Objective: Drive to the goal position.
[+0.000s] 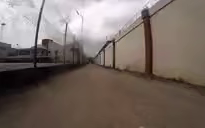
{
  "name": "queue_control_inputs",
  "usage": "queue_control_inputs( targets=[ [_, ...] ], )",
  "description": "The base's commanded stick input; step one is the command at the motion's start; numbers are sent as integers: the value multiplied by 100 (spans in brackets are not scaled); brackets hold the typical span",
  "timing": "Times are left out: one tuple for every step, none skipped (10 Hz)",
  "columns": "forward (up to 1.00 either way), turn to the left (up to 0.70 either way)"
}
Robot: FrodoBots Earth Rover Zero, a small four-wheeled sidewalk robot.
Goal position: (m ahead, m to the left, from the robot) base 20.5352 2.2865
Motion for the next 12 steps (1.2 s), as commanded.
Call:
queue_control_inputs(
  targets=[
    [100,0],
    [100,0],
    [100,0],
    [100,0],
    [100,0],
    [100,13],
    [100,27],
    [100,10],
    [100,0],
    [100,0],
    [100,0],
    [100,0]
  ],
)
